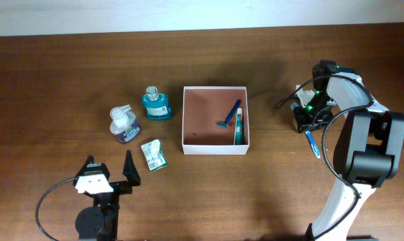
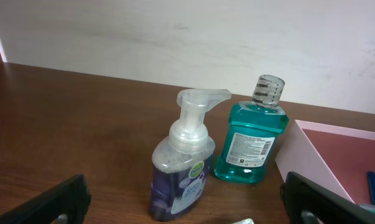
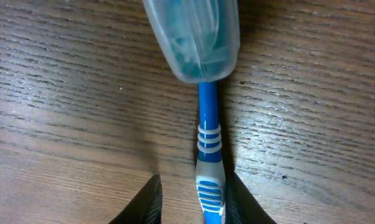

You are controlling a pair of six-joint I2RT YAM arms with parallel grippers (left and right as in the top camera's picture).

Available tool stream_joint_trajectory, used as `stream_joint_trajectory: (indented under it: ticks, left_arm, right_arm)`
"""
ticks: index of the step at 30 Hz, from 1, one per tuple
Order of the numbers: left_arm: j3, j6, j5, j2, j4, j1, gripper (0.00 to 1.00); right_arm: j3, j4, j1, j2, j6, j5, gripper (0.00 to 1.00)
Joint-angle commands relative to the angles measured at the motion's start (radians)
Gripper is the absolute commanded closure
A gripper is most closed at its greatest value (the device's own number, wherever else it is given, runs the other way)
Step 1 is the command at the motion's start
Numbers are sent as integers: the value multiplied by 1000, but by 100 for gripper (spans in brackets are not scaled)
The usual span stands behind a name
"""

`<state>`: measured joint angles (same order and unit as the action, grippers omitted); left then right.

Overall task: Pack container
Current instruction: 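Move the right gripper over the blue toothbrush, then lower the right gripper and close it on the toothbrush handle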

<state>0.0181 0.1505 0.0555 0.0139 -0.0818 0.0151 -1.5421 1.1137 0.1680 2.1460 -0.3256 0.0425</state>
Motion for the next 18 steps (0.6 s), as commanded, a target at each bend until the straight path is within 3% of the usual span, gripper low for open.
stream_joint_trajectory:
  ticks: [1, 18]
  left_arm:
    - [-9, -9, -8, -8, 2, -5, 1]
    - [-9, -9, -8, -8, 2, -5, 1]
  right_arm:
    - [8, -2, 3, -8, -10, 14, 74]
    - [8, -34, 3, -8, -7, 6, 80]
